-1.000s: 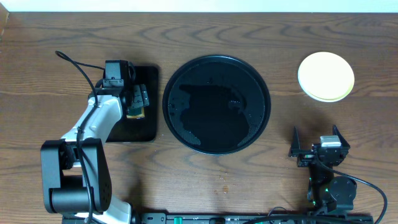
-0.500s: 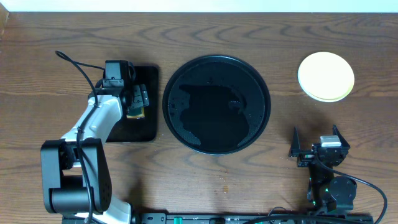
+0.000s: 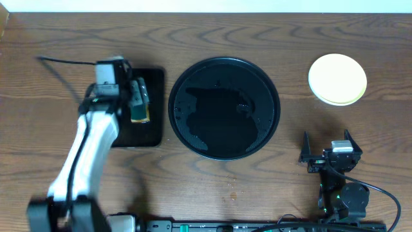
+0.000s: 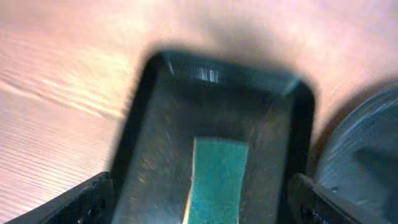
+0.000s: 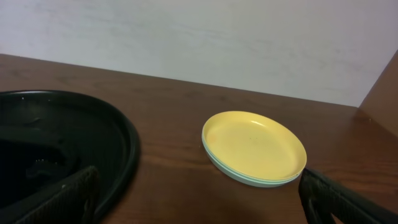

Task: Clean dirty plates on tray and stack at the side

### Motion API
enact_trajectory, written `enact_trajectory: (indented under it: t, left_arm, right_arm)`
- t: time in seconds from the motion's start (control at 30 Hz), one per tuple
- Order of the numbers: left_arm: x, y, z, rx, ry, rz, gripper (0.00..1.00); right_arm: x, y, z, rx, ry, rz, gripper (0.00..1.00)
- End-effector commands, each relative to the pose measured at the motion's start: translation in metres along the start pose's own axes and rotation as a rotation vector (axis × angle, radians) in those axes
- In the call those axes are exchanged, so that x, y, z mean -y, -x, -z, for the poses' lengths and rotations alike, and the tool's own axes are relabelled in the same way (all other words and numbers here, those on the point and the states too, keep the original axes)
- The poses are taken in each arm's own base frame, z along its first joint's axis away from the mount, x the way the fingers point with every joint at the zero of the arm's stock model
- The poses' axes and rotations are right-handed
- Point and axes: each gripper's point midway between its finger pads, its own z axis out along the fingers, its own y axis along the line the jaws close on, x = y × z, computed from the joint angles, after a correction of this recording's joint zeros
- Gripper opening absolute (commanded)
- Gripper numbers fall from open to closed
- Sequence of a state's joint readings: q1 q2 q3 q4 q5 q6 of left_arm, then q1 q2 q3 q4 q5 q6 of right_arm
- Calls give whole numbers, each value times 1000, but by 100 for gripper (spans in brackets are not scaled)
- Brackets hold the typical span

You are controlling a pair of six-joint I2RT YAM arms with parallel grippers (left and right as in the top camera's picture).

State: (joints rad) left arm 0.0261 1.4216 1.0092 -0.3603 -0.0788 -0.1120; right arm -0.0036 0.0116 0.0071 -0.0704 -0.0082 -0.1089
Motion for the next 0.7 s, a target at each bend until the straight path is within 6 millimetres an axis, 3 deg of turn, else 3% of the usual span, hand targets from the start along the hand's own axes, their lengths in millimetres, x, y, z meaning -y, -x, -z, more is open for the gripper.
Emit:
enact_trajectory:
  t: [0.0, 0.13, 0.27, 0.43, 0.57, 0.67]
  left_arm:
    - [-10, 34, 48, 159, 18, 33, 90]
    - [-15, 55, 107, 321, -10, 58, 90]
    - [-20, 49, 150, 431, -41, 75, 89]
    - [-23, 14, 184, 516, -97, 78, 89]
    - [-30, -14, 196, 590, -109, 87, 90]
    - [-32, -22, 203, 690, -128, 101, 90]
  right_arm:
    - [5, -1, 0, -2, -20, -21, 99]
    - [5, -1, 0, -2, -20, -21, 99]
    - [5, -1, 0, -2, -20, -21, 99]
    - [5, -1, 0, -2, -20, -21, 99]
    - [5, -1, 0, -2, -20, -21, 99]
    - [5, -1, 0, -2, -20, -21, 99]
